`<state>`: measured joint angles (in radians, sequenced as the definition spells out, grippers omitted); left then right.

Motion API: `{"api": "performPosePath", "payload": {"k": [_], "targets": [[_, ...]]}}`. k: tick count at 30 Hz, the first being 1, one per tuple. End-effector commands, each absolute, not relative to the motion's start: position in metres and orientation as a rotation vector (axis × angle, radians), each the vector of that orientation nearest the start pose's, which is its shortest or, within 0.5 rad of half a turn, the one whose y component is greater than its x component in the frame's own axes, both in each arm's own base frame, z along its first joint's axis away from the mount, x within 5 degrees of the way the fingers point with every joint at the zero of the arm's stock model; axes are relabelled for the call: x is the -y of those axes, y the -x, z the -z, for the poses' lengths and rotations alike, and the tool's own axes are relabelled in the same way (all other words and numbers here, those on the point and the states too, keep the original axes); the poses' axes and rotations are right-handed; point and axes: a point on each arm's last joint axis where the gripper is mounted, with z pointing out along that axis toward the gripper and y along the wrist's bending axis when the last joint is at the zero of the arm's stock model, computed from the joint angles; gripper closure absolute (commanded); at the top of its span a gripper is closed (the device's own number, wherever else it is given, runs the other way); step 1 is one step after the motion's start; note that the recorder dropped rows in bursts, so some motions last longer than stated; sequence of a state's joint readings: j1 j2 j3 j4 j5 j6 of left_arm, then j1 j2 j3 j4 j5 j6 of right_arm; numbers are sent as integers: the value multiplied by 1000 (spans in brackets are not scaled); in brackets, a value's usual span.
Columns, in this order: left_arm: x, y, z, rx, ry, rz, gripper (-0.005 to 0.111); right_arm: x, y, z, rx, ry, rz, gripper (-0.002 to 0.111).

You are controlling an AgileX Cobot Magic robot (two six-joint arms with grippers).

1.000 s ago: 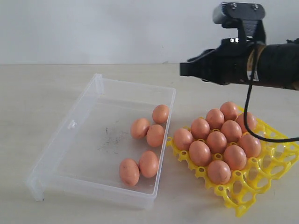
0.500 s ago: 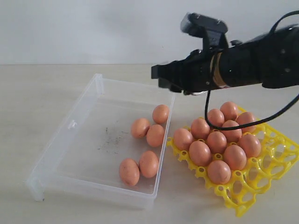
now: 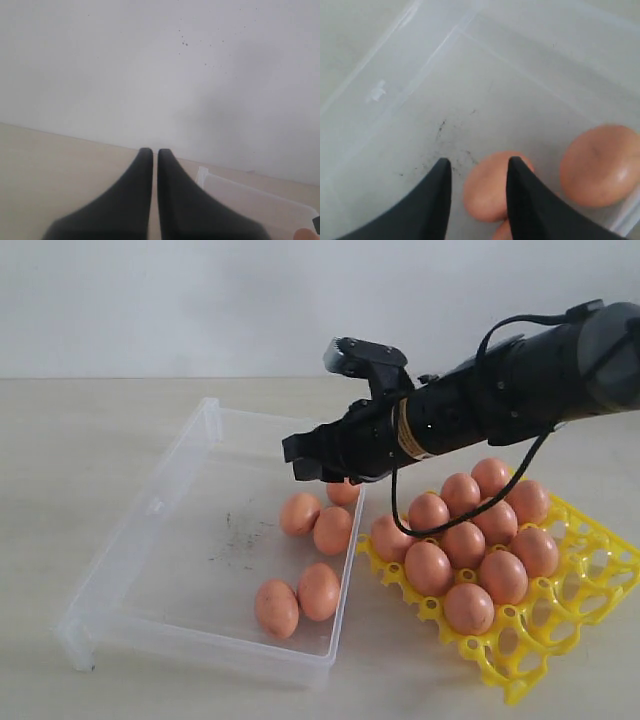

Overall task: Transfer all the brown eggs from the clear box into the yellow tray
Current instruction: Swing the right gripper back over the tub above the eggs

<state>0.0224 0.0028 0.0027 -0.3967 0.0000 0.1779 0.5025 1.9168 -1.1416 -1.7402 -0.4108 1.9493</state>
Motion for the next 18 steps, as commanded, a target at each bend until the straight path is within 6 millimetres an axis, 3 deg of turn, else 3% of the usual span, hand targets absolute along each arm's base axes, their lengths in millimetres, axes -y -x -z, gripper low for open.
{"api": "performPosePath", "payload": {"k": [1,3,8,11,13,15,16,18], "targets": [[-1,-56,-213,-1476,170,162,103,-245,-328,-186,-1977,1132,-451,94],[-1,-56,-213,-1476,170,162,103,-259,-321,-186,-1787,1359,-179,108],[-1,-56,-213,-1476,170,162,103,-281,-307,-184,-1333,1719,823,108],[-1,-56,-213,-1476,170,162,103,-274,-314,-182,-1223,1770,1299,108],[-1,-56,-213,-1476,170,162,103,-265,-326,-189,-1305,1607,1532,108],[-1,-56,-213,-1476,170,162,103,-252,-334,-187,-1707,1475,1545,108],[-1,-56,-213,-1476,170,162,103,-249,-338,-185,-1903,1432,1445,108],[-1,-56,-213,-1476,170,162,103,-247,-343,-188,-2394,1231,1038,108]]}}
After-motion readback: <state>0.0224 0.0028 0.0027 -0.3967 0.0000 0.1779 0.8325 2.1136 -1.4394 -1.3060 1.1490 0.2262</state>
